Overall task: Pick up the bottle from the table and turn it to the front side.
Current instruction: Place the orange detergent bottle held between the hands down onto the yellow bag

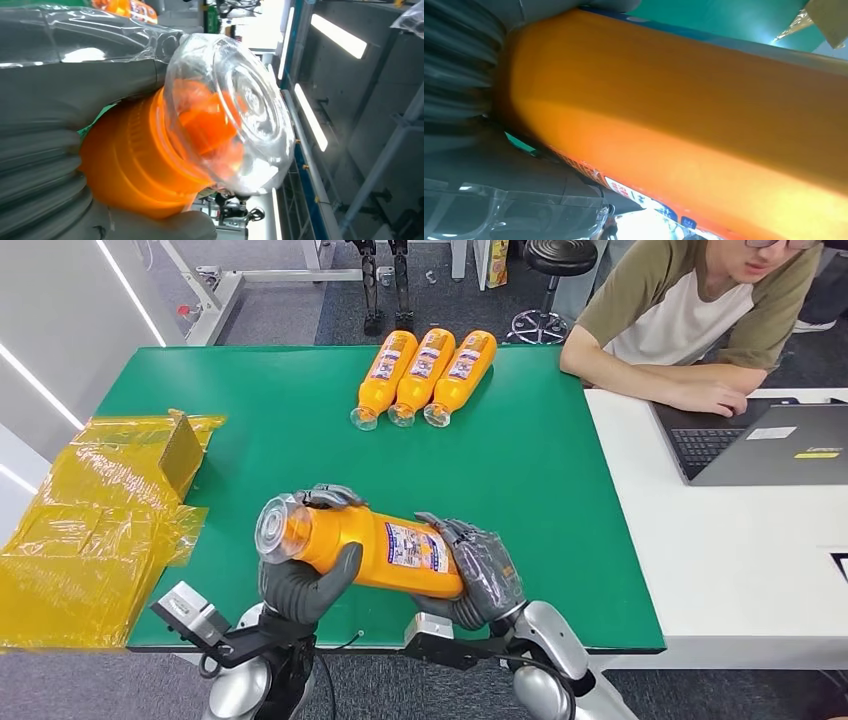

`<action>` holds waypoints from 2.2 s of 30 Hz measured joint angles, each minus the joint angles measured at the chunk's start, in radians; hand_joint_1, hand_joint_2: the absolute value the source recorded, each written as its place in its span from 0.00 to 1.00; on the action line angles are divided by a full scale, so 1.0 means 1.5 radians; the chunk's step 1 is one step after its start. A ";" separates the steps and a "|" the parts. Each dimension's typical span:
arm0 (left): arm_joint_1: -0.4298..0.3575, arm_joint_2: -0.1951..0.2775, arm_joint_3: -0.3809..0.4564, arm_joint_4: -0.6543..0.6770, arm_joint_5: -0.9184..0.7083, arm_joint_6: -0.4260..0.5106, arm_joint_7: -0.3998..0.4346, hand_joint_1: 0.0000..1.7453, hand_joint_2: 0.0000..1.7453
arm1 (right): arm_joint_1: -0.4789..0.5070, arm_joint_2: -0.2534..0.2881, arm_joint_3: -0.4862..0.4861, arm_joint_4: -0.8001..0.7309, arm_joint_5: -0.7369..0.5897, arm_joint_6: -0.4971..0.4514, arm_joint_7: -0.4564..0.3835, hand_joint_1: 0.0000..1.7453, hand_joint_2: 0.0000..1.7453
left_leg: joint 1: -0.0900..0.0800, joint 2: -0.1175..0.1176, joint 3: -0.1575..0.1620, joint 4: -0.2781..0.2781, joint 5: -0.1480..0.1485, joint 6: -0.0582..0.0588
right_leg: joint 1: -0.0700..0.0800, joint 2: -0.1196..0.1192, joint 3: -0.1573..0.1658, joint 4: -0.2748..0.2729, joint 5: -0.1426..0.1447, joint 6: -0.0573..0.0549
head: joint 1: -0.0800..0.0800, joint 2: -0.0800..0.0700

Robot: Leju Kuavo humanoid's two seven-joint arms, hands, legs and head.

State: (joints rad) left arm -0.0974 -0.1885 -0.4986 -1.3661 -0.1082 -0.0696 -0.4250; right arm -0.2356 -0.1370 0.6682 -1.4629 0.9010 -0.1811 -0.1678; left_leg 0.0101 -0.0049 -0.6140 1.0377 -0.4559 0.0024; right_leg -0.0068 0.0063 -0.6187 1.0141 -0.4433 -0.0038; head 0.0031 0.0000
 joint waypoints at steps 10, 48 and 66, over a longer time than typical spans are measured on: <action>0.004 -0.005 0.004 -0.002 -0.011 0.020 0.009 1.00 1.00 | 0.027 0.000 0.003 -0.001 0.070 -0.028 0.029 0.00 1.00 | 0.000 0.000 0.000 0.000 0.000 0.000 | 0.000 0.000 0.000 0.000 0.000 0.000 | 0.000 0.000; -0.325 0.261 0.075 0.517 -0.971 0.128 0.233 1.00 1.00 | 0.135 0.059 -0.007 -0.078 0.002 -0.130 -0.023 0.00 1.00 | 0.000 0.001 0.000 0.000 0.003 -0.003 | 0.000 0.002 -0.001 0.001 0.002 -0.003 | 0.000 0.000; -0.405 0.248 0.016 0.682 -0.936 0.046 0.170 0.00 1.00 | 0.140 0.080 -0.028 -0.082 0.025 -0.127 -0.021 0.00 1.00 | 0.000 0.001 0.000 -0.001 0.002 -0.003 | 0.000 0.002 -0.002 0.001 0.002 -0.003 | 0.000 0.000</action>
State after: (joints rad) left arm -0.7050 0.1841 -0.4746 -0.3432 -1.5118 -0.0011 -0.1694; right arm -0.0261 -0.0168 0.6260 -1.5855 0.9381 -0.3720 -0.1991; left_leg 0.0108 -0.0027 -0.6142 1.0368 -0.4522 -0.0019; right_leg -0.0063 0.0092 -0.6216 1.0158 -0.4404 -0.0084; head 0.0034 0.0000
